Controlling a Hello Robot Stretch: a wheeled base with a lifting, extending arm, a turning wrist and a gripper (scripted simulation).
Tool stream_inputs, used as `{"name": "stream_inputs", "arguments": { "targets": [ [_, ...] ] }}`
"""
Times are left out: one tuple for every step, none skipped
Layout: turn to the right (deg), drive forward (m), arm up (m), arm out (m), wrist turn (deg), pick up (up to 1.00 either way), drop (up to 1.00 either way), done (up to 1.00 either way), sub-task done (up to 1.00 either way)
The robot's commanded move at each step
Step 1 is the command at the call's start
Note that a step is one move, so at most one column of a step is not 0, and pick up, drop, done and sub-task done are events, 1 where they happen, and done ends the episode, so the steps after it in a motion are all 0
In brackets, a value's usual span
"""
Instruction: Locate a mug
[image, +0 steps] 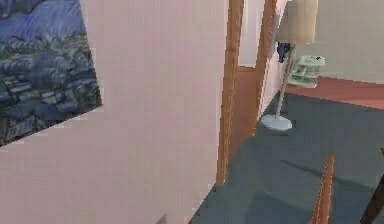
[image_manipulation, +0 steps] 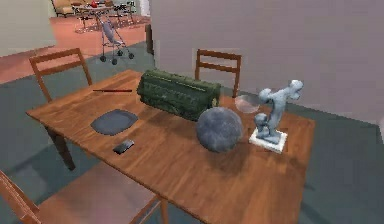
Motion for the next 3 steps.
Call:
{"name": "stream_inputs", "arguments": {
  "targets": [
    [0.0,0.35,0.0,0.0,0.0,0.0,0.0,0.0,0.0],
    [30.0,0.0,0.0,0.0,0.0,0.0,0.0,0.0,0.0],
    [0.0,0.75,0.0,0.0,0.0,0.0,0.0,0.0,0.0]
  ]
}}
